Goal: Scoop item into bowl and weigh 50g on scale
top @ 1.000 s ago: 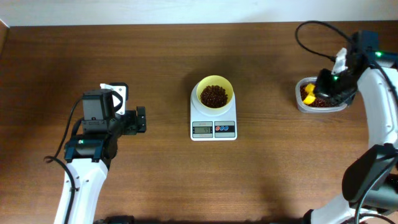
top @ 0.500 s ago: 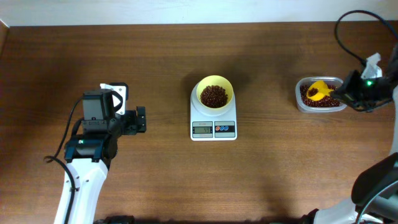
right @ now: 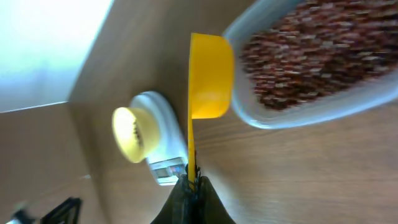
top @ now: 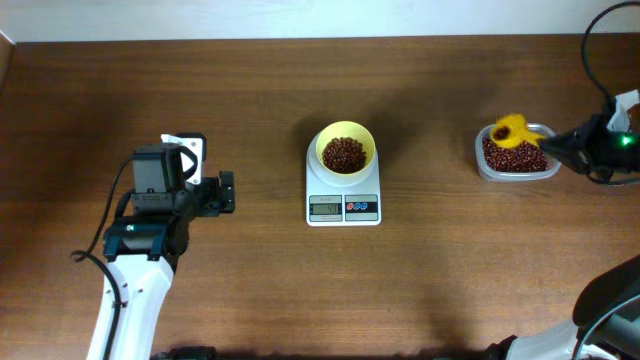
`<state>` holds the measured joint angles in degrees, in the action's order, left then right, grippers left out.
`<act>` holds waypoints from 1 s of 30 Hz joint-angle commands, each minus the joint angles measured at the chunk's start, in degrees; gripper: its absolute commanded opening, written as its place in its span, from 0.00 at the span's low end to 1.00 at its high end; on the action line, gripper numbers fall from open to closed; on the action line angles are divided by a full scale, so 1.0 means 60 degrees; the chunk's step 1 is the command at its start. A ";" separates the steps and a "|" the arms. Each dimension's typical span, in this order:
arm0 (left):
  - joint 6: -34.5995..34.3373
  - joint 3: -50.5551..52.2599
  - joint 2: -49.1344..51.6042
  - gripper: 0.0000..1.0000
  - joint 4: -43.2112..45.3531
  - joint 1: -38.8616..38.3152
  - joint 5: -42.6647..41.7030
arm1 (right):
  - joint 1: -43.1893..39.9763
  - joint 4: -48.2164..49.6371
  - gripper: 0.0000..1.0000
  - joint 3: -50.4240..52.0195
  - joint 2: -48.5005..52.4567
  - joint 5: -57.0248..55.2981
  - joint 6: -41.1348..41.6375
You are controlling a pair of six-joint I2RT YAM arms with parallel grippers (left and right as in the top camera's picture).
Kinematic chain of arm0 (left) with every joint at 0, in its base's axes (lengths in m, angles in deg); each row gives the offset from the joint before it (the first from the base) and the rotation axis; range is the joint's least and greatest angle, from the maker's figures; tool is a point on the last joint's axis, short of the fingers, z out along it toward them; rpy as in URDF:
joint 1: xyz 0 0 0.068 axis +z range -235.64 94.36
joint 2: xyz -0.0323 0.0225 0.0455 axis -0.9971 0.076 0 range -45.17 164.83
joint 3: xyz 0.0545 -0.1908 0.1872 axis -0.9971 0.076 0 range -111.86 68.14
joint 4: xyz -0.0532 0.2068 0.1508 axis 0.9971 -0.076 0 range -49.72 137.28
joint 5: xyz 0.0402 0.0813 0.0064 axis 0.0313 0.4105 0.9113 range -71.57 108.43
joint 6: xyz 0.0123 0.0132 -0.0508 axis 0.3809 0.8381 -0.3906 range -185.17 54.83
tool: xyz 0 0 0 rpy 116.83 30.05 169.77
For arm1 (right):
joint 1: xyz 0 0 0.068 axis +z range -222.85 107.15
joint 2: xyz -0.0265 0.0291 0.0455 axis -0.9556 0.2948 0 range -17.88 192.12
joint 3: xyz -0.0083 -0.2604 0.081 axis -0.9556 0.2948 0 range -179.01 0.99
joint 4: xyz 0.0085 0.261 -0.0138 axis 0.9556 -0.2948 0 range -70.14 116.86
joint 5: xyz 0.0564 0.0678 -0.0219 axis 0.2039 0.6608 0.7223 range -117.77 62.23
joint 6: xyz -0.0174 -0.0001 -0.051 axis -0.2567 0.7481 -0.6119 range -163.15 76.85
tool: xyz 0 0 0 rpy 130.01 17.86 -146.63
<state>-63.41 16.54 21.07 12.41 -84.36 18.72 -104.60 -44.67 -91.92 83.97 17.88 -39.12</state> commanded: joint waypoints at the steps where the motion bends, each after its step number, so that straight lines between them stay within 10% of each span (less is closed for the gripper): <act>1: 0.0113 0.0025 0.0051 0.99 0.0018 0.0047 0.0066 | 0.0401 0.0113 0.04 0.0058 -0.0200 0.1555 -0.0102; 18: 0.0117 0.0025 0.0051 0.99 0.0022 0.0047 0.0066 | 0.6073 0.3107 0.04 0.0058 -0.0200 -0.1002 0.1825; 30: 0.0117 0.0029 0.0051 0.99 -0.0058 0.0047 0.0066 | 0.7650 0.2892 0.04 0.0058 -0.0200 -0.3377 -0.1909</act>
<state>-63.39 16.54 21.07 12.10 -84.36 18.72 -59.29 -27.27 -91.61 83.97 0.03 -48.12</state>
